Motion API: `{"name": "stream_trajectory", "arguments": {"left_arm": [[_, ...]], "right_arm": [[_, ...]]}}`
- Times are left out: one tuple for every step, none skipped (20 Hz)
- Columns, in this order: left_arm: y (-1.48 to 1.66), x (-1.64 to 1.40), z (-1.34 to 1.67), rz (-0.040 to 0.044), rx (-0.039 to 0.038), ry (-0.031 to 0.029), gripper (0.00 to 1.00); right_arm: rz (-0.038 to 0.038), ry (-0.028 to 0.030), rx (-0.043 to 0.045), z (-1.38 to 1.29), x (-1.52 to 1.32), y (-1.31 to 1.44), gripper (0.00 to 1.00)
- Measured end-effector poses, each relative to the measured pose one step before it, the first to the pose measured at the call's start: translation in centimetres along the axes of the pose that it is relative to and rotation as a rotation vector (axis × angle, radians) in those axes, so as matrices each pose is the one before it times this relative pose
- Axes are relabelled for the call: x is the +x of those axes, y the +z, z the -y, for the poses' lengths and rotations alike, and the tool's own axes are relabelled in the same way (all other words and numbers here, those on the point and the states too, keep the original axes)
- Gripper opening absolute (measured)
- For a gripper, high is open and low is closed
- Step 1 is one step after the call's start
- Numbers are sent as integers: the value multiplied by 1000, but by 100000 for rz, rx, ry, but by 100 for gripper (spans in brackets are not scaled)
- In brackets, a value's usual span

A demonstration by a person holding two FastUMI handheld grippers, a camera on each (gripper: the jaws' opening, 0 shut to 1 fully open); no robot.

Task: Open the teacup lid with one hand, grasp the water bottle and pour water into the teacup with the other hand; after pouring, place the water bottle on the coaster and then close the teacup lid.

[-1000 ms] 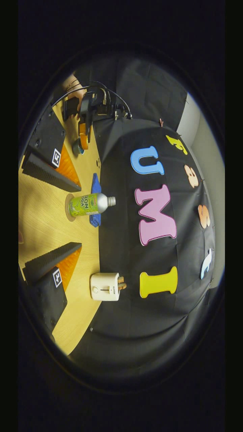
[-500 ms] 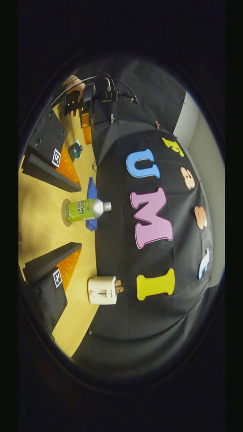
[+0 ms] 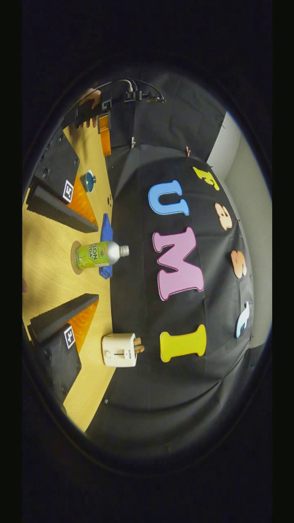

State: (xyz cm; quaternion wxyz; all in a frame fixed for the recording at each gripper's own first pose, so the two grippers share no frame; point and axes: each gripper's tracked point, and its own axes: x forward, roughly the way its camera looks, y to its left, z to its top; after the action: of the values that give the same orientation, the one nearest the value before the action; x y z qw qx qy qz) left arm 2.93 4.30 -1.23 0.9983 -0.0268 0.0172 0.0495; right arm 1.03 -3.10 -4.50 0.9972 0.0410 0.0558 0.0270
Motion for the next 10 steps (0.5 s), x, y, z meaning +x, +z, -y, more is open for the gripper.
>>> {"name": "stream_trajectory", "arguments": {"left_arm": [[101, 0, -369, 324, -1596, 166, 92], [2, -56, -291, -160, -1343, 80, 92], [82, -72, -259, 50, -716, 58, 92], [196, 17, -207, 743, 72, 242, 92], [197, 29, -277, 651, 415, 534, 92], [-54, 104, -174, -133, 378, 243, 92], [-218, 52, 21, -789, 311, -112, 92], [-157, 23, 115, -352, 268, -170, 92], [99, 24, 55, -12, 181, -106, 92], [-31, -13, 152, -55, 92, -454, 92]], "right_arm": [[151, -280, -406, 10, -27, 131, 93], [225, 102, -244, -85, -51, 124, 93], [291, 387, -232, -137, -8, 45, 93], [23, 302, -375, -92, 53, -22, 93], [-272, 216, -511, -108, 91, -83, 93], [-227, 205, -380, -721, -321, 24, 93], [-375, 97, -55, -70, 55, -181, 93], [-316, 413, 274, -159, 72, -149, 93], [-550, 579, 322, -209, 21, -171, 93], [-689, 637, 107, -137, 96, -219, 93]]}}
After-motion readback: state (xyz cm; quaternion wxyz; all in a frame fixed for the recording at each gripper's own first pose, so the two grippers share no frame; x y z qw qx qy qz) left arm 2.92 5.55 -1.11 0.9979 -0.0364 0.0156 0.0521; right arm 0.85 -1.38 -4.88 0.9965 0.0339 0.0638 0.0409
